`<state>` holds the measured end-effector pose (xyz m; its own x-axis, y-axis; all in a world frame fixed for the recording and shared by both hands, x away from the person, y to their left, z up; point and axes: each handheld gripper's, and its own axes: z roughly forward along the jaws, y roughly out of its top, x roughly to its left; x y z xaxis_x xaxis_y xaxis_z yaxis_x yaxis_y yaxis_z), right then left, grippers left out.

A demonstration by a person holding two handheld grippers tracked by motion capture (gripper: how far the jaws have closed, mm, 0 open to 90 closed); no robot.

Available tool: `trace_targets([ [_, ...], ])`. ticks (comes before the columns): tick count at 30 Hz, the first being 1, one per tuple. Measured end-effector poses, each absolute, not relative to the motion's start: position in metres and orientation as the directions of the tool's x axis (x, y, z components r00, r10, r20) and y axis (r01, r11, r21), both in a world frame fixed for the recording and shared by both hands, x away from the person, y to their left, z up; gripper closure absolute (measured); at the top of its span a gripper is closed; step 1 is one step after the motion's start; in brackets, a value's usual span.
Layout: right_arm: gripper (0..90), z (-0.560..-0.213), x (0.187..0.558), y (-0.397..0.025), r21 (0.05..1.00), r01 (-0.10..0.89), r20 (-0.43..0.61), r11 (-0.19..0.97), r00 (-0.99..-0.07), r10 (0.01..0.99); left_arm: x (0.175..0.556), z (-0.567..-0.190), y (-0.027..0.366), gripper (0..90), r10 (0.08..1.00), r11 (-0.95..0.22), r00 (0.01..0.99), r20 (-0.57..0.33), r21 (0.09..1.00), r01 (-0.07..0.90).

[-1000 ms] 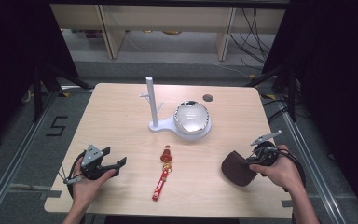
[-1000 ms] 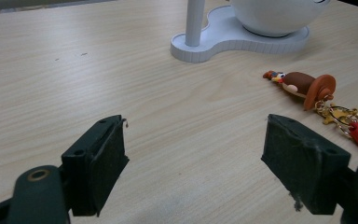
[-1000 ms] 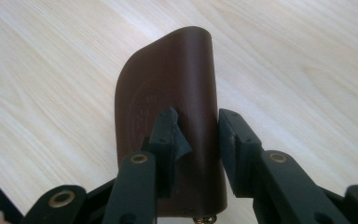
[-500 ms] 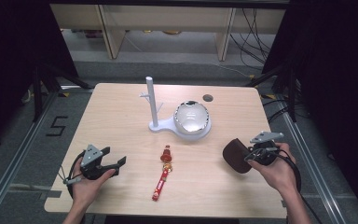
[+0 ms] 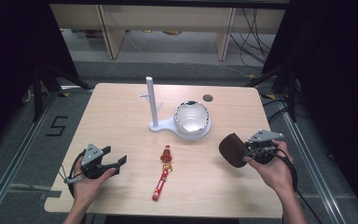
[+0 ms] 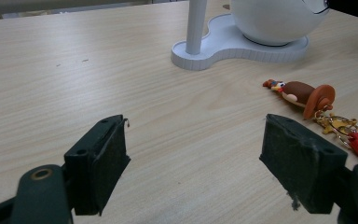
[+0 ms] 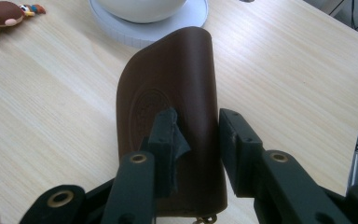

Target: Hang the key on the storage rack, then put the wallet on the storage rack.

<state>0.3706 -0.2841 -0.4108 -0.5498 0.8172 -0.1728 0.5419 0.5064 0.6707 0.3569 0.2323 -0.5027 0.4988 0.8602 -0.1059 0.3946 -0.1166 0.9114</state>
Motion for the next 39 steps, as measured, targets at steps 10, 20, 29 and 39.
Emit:
trace_targets([
  [10, 68.4, -0.405, 0.368, -0.28, 0.711, 0.52, -0.164, 0.474, -0.533, 0.83, 0.355, -0.503, 0.229, 21.0, 0.857, -0.129, 0.506, -0.099, 0.909, 0.396],
  [20, 68.4, -0.395, 0.382, -0.269, 0.752, 0.443, -0.195, 0.488, -0.558, 0.807, 0.356, -0.503, 0.229, 21.0, 0.86, -0.124, 0.5, -0.1, 0.91, 0.396],
  [29, 68.4, -0.387, 0.398, -0.249, 0.788, 0.392, -0.205, 0.475, -0.56, 0.803, 0.354, -0.502, 0.23, 20.8, 0.857, -0.125, 0.506, -0.1, 0.912, 0.391],
  [39, 68.3, -0.377, 0.416, -0.227, 0.828, 0.316, -0.226, 0.463, -0.567, 0.792, 0.354, -0.503, 0.229, 20.5, 0.852, -0.126, 0.514, -0.101, 0.913, 0.389],
])
